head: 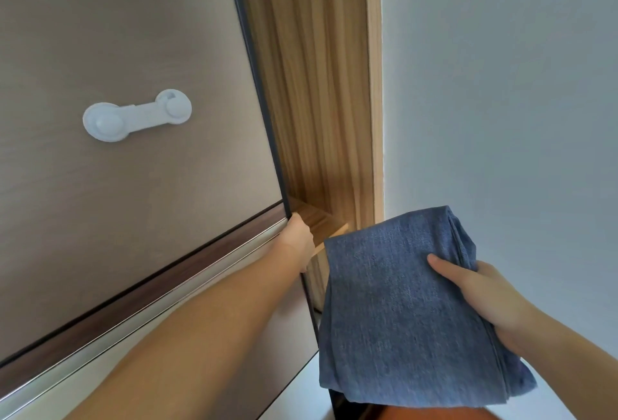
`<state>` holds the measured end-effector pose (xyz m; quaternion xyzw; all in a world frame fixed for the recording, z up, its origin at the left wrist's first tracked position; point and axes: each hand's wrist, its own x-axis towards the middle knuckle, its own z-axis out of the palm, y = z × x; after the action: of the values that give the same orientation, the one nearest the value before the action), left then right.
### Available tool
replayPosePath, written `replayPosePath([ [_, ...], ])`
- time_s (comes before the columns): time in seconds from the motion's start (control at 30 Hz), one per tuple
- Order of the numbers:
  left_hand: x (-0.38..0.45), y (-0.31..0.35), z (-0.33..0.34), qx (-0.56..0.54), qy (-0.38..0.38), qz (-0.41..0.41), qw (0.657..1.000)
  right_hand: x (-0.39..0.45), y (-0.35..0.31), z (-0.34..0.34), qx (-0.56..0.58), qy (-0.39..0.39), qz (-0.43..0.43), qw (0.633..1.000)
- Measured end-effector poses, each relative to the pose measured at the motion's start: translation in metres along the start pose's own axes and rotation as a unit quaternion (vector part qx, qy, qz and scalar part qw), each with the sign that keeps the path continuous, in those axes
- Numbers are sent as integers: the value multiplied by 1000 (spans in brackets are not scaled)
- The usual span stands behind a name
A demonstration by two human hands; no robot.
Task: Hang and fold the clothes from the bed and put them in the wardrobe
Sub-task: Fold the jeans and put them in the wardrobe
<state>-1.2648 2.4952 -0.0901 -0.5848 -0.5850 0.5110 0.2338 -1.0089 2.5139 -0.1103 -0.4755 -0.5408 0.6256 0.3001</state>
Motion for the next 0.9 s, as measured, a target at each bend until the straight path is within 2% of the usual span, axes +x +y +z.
replayPosePath([
  [0.6,-158,11,108,-21,5,27,999,-104,12,106,9,1,-31,999],
  [0.9,-205,20,154,-44,7,11,999,-143,9,151,0,-55,-45,998],
])
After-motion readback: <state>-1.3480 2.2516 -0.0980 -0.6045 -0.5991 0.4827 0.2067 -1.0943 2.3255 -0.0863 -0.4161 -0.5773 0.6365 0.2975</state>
